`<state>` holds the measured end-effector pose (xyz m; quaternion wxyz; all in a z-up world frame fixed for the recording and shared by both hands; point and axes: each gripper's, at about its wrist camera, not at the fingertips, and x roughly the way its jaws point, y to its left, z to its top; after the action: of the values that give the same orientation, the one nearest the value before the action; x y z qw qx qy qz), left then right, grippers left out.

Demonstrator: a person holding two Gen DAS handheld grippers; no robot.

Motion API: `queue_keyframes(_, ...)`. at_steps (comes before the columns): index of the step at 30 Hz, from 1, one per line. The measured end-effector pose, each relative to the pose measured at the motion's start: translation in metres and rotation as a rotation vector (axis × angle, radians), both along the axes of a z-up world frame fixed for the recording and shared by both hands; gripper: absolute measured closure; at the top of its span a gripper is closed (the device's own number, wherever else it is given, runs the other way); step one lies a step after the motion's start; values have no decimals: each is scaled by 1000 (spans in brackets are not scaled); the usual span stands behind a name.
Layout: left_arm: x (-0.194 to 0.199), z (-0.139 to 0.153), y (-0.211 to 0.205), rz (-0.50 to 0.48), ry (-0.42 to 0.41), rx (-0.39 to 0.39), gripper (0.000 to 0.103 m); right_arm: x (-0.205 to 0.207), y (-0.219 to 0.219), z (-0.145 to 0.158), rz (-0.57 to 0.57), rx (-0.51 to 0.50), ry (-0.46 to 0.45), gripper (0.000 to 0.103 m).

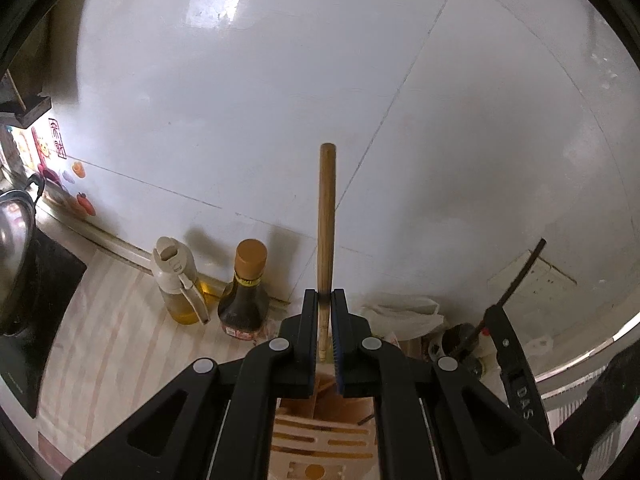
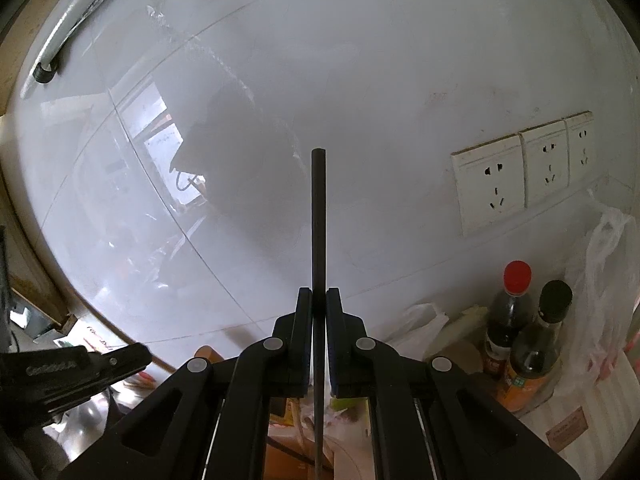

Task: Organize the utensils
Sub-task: 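Lower both chopsticks into the slots of the pink holder, then open both grippers to release the chopsticks in the holder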

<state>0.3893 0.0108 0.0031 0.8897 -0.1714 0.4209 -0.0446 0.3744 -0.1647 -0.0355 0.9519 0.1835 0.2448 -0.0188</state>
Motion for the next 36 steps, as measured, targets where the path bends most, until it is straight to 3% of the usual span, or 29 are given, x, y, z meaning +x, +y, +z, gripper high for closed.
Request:
queue_keyframes(17,-34,36,-3,-29,-85,25,99,-13,7,13,-2,-11,-35,96)
queue_keyframes(30,-32,6,-10,-60,-13,90,99,-14,14,5,10,-41,-75,96)
queue_keyframes(36,-33,-1,-10,-59,26,95,95,-15,17,-5,70,-47,-64,96)
